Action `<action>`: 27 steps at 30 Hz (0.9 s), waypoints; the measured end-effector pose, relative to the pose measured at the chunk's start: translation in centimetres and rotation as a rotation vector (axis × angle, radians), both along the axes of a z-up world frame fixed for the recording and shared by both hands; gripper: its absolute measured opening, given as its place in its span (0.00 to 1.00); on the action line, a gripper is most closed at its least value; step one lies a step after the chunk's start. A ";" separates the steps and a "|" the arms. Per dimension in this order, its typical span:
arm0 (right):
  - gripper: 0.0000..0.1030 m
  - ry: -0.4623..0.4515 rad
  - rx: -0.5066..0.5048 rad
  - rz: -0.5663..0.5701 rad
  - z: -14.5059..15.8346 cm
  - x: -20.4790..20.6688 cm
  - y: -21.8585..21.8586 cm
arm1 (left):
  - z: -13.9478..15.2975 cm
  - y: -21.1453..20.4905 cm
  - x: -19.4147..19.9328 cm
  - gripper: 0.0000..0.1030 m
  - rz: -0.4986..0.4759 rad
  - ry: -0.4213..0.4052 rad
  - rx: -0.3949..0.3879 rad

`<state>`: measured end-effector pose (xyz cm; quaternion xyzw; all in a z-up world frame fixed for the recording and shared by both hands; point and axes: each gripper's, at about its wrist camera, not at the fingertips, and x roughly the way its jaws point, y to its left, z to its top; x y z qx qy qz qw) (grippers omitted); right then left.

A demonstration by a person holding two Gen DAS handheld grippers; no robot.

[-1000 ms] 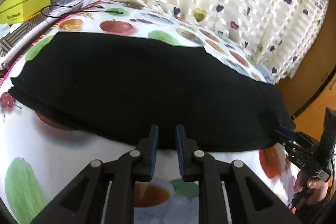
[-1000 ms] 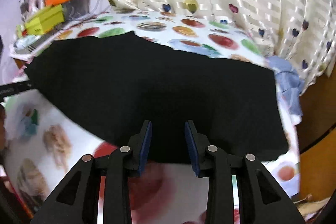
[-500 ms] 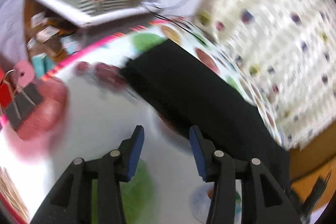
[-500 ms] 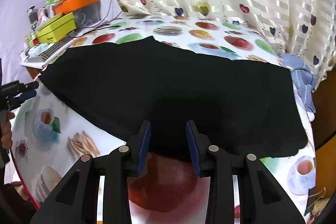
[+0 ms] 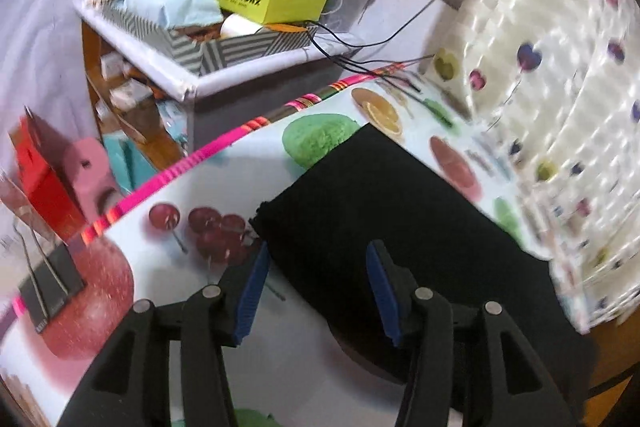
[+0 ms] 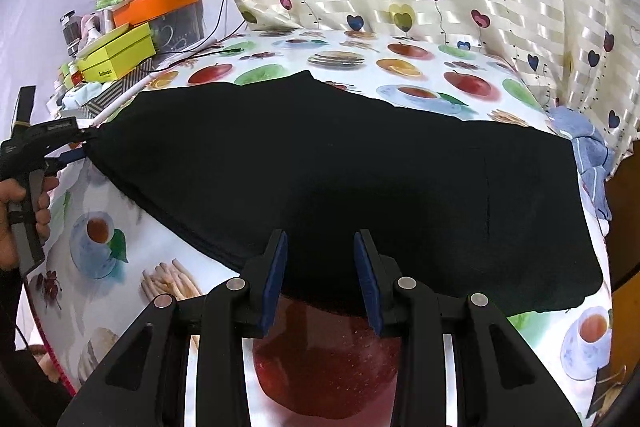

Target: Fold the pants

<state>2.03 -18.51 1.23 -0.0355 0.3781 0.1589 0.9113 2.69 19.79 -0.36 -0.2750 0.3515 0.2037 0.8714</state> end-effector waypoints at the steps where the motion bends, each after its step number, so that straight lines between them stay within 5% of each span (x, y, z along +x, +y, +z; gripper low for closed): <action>1: 0.35 0.001 0.003 -0.001 0.0 0.1 -0.1 | 0.0 -0.3 0.3 0.50 0.002 0.019 0.028; 3: 0.35 0.001 0.009 -0.003 0.0 0.1 -0.2 | 0.1 -0.8 0.8 0.43 0.006 0.056 0.087; 4: 0.35 0.001 0.010 -0.004 -0.1 0.1 -0.2 | 0.0 -1.0 1.0 0.27 0.007 0.067 0.109; 7: 0.35 0.002 0.016 -0.008 -0.1 0.2 -0.5 | 0.0 -0.6 0.8 0.11 0.001 0.055 0.089; 16: 0.35 0.012 0.046 -0.033 -0.4 0.4 -1.4 | 3.2 -1.3 0.1 0.07 -0.105 -0.118 0.052; 27: 0.35 0.012 0.072 -0.060 -0.4 0.0 -2.4 | 8.3 -8.6 2.0 0.07 -0.415 -0.281 0.044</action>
